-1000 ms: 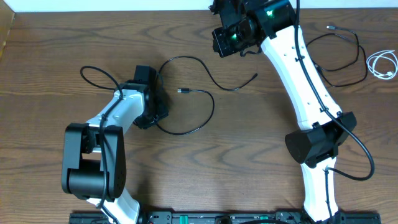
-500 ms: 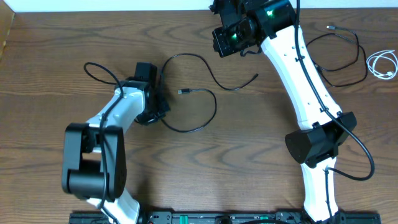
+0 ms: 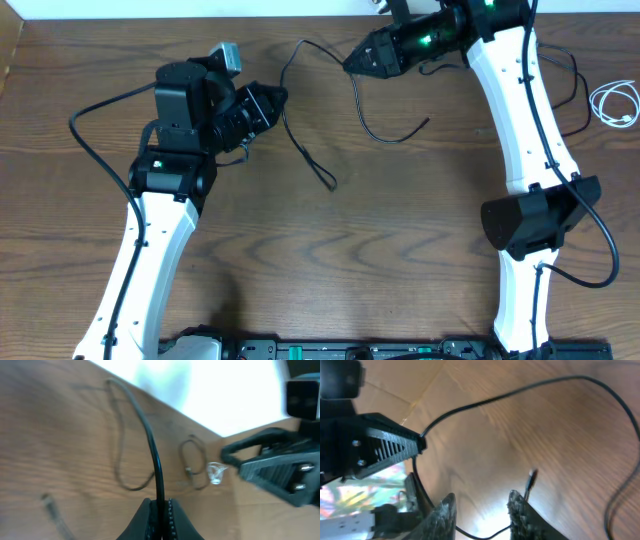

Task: Untangle cables

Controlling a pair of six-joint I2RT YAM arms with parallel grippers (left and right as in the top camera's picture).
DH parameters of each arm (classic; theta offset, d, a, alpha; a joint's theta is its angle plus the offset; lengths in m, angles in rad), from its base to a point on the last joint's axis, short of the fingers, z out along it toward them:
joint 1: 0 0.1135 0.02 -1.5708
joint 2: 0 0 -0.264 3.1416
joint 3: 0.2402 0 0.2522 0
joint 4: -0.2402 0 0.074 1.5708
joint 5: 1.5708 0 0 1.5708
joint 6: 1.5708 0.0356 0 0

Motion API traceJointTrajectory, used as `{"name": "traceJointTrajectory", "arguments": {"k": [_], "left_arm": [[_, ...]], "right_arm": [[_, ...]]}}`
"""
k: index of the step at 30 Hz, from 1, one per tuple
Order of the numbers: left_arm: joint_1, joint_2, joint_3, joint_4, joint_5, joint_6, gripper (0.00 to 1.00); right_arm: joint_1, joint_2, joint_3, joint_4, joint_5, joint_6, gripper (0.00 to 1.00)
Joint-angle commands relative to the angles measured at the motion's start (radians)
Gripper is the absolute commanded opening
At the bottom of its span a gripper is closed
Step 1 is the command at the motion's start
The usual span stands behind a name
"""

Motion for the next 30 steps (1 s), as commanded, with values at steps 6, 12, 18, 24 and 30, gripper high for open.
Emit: {"name": "traceJointTrajectory", "arguments": {"k": [6,12,18,24,30], "left_arm": [[-0.002,0.003,0.002,0.068,0.178,-0.034,0.07],[-0.002,0.004,0.002,0.068,0.213,-0.016,0.07],[-0.002,0.004,0.002,0.068,0.213,0.000,0.07],[-0.002,0.009,0.002,0.067,0.212,0.022,0.07],[-0.002,0.024,0.002,0.068,0.212,0.037,0.07]], "right_arm": [[0.048,-0.009,0.005,0.080,-0.039,0.230,0.73],[0.103,0.017,0.004,0.241,-0.016,0.535,0.77],[0.158,0.085,0.004,0.284,-0.019,0.694,0.69],[0.130,0.103,0.005,0.267,-0.014,0.704,0.66],[0.107,0.103,0.005,0.224,-0.051,0.708,0.68]]}}
